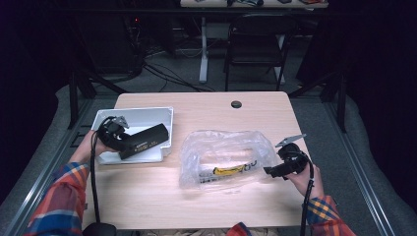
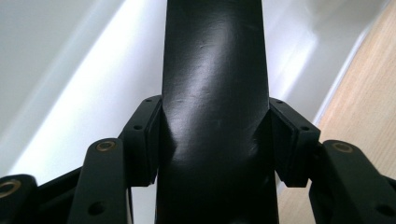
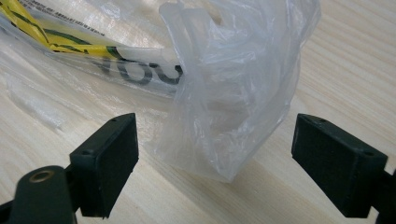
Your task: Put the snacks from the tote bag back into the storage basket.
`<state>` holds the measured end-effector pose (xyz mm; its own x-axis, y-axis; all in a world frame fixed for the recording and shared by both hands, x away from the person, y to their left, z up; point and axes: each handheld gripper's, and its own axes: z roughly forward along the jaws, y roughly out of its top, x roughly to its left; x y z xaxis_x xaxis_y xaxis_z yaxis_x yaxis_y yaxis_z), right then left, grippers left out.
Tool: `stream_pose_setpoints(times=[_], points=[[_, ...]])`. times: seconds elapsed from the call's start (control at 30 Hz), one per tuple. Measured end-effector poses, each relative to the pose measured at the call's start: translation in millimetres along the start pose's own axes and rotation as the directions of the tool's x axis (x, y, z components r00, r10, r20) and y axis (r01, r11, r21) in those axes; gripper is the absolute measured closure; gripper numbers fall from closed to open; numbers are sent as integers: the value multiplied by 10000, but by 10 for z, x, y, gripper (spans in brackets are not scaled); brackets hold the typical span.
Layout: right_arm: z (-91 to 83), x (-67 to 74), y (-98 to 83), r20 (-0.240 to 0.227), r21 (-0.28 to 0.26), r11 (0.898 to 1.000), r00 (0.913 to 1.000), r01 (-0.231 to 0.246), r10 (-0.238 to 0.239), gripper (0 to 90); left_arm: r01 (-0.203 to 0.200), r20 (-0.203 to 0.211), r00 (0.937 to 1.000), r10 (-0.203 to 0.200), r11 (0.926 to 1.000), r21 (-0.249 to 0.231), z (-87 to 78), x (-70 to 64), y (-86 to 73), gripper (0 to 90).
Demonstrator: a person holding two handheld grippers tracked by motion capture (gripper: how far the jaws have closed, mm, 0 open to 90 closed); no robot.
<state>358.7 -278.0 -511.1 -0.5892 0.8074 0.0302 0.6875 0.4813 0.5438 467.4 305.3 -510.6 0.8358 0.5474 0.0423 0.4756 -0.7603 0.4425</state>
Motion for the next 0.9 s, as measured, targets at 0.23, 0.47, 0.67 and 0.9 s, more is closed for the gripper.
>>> stream_pose_setpoints(times=[0.23,0.47,0.67,0.9], points=[[-6,9,4,-7,-22,10000,10000,11,-11,141,3,-68,10000,-1,9990,436,77,2,-29,423],[-10,5,4,26,14,10000,10000,37,-37,141,1259,-197,9917,-1267,9914,-361,19,64,-42,222],[-12,12,12,31,9,10000,10000,68,-68,141,2262,-545,9701,-2364,9626,-1490,-148,85,62,155],[-21,18,14,31,-4,10000,10000,69,-69,141,2881,-1120,9420,-3163,9335,-2133,-148,16,283,168]])
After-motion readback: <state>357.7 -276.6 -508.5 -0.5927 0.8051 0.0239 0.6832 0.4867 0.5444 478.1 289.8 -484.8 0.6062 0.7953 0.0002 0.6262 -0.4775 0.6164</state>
